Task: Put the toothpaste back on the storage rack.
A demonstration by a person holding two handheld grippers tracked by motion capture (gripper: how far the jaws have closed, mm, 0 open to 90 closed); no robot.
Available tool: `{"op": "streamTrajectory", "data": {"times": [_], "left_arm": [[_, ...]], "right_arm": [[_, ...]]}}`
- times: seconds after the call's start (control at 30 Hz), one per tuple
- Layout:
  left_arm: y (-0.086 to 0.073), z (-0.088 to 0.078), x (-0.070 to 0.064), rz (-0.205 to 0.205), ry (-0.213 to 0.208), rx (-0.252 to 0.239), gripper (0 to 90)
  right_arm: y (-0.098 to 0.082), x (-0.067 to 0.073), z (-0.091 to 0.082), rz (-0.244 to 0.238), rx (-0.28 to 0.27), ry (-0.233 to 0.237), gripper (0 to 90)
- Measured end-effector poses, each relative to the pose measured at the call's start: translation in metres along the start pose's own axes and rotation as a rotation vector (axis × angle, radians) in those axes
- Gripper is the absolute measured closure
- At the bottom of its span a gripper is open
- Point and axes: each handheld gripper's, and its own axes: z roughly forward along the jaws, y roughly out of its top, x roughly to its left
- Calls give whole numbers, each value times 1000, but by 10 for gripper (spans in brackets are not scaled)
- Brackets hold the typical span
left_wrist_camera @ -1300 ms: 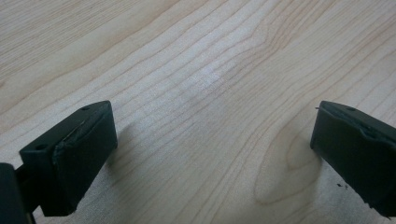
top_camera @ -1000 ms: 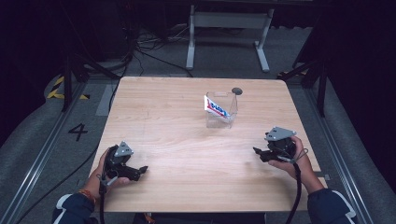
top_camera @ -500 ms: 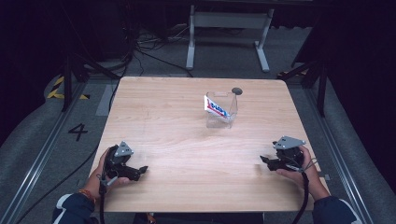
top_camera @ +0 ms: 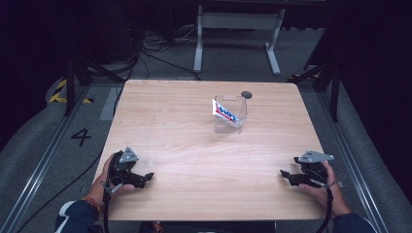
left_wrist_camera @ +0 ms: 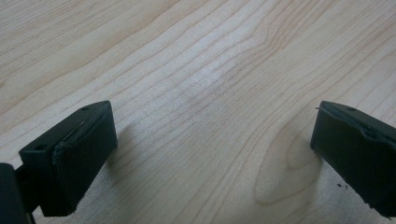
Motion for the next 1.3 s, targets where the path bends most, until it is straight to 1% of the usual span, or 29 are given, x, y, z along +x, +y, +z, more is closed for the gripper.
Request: {"op": "streamTrajectory", "data": {"times": [0.07,0.13,0.17,0.2,0.83,0.9,1.3], "left_arm": [[0,0,0,3,0,-1,9],[0,0,0,3,0,-1,8],[0,0,0,1,-1,0,8],[0,0,0,3,0,-1,8],[0,0,0,5,-1,-2,7],[0,0,0,-6,-3,4,6],[1,1,0,-7,-2,5,6]], "right_arm": [[-6,-2,-1,29,-24,16,219],[-10,-5,-2,56,-37,19,204],[-13,-7,-1,84,-49,24,195],[-14,-8,-1,93,-53,27,193],[-14,-8,-1,98,-50,19,182],[-14,-8,-1,100,-50,19,182],[-14,-8,-1,103,-51,19,180]]}}
